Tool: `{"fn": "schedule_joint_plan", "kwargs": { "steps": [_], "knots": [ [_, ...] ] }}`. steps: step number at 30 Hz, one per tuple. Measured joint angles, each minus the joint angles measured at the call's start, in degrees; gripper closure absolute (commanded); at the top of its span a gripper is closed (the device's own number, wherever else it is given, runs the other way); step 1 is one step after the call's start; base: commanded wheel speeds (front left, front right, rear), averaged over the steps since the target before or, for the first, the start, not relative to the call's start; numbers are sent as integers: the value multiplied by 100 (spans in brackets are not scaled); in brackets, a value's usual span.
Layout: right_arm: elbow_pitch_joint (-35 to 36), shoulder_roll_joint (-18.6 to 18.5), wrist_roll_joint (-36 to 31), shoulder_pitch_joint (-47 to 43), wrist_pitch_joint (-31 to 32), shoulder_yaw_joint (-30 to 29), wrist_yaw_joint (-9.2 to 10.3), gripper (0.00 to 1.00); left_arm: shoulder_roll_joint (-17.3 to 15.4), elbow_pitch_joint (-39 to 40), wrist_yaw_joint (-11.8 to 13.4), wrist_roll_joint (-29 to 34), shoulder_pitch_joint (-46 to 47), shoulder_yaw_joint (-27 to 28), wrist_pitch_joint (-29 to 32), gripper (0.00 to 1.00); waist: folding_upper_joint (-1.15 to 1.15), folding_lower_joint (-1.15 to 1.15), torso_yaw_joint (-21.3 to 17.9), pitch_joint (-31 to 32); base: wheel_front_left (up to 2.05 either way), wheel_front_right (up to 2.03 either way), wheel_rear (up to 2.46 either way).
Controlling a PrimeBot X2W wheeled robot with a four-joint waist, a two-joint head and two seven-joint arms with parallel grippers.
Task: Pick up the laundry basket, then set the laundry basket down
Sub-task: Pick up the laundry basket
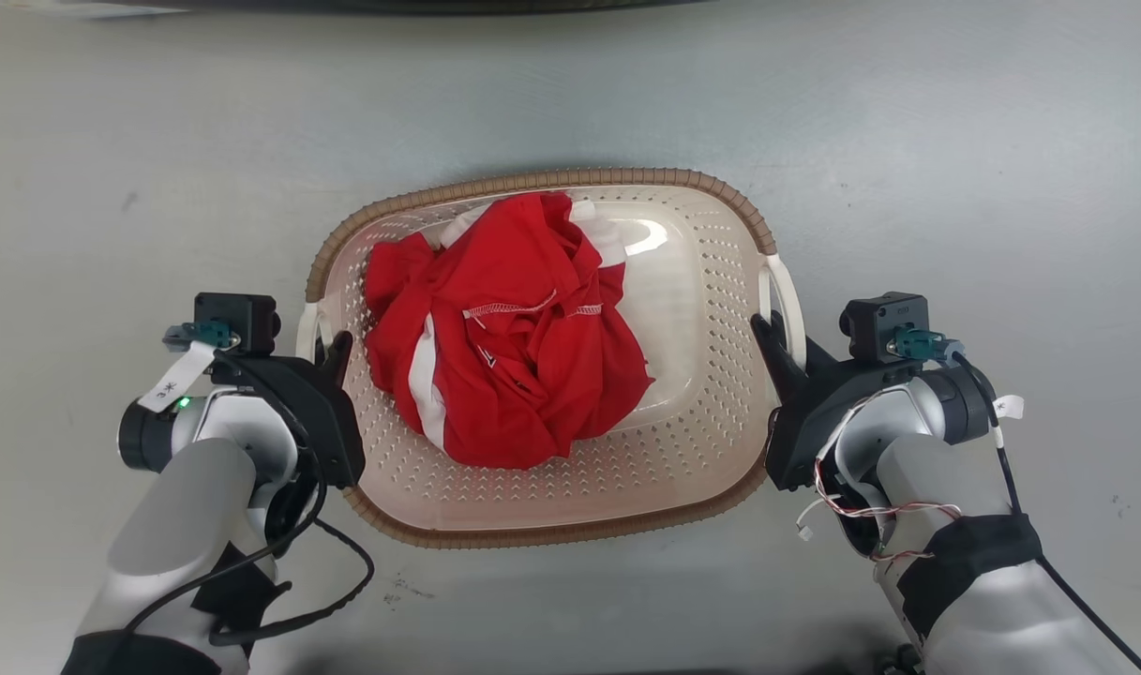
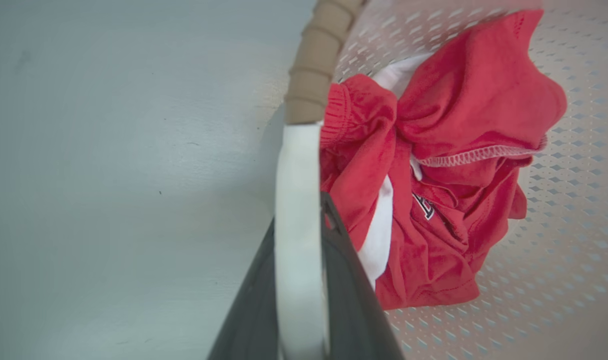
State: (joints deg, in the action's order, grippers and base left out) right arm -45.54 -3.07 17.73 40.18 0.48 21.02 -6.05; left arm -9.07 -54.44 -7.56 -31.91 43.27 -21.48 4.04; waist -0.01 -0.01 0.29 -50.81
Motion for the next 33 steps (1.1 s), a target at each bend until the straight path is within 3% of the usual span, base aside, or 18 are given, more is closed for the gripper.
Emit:
{"fn": "schedule_joint_plan", "kwargs": {
  "steps": [14, 33],
  "knots": [
    [-553, 0, 426, 127, 79, 190, -3, 100, 156, -359, 1, -325, 180, -301, 13, 100, 1, 1, 19, 491, 0, 0, 0],
    [-1295, -3, 802, 284, 637, 579, -93, 100, 226, -749, 7, -1053, 187, -594, 1006, 100, 1, 1, 7, 1561, 0, 0, 0]
  ]
}}
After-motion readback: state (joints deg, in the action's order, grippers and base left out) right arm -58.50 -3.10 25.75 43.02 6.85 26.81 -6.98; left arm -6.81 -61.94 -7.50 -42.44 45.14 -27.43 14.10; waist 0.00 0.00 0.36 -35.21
